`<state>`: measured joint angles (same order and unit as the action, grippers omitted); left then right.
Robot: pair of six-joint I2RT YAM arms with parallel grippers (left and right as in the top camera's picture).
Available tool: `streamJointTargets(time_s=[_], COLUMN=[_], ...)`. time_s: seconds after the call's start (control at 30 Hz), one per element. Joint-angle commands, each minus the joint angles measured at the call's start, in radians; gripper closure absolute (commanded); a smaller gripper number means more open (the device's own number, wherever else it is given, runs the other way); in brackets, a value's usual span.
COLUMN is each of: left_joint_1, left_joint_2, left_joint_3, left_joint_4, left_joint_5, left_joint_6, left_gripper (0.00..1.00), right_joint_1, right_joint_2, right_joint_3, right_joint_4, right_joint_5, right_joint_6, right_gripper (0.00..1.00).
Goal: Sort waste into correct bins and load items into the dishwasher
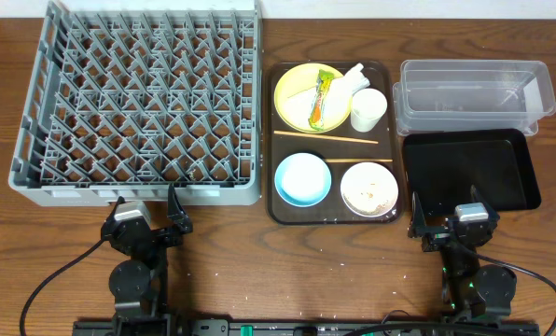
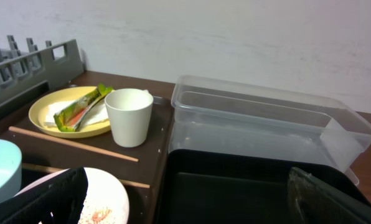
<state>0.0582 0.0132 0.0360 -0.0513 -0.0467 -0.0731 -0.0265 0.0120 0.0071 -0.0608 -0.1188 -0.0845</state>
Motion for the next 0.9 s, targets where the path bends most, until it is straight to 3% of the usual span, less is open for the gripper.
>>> streamJointTargets(time_s=[0.0, 0.87], left_joint_1=[0.003, 0.003], left_joint_2=[-0.002, -0.002], left_joint_3=[-0.032, -0.032], left_joint_4=[-0.018, -0.018], left_joint_5=[0.003, 0.01], left_joint_6=[0.013, 0.013], left_gripper=[0.05, 0.05], right_joint_1=[0.007, 0.007], right_joint_2=[-0.004, -0.004], right_joint_3=[-0.002, -0.002], right_joint_4=[-0.003, 0.026], right_joint_5=[0.007, -0.013], right_joint_6=[0.008, 0.009], right_gripper=[0.01, 0.01])
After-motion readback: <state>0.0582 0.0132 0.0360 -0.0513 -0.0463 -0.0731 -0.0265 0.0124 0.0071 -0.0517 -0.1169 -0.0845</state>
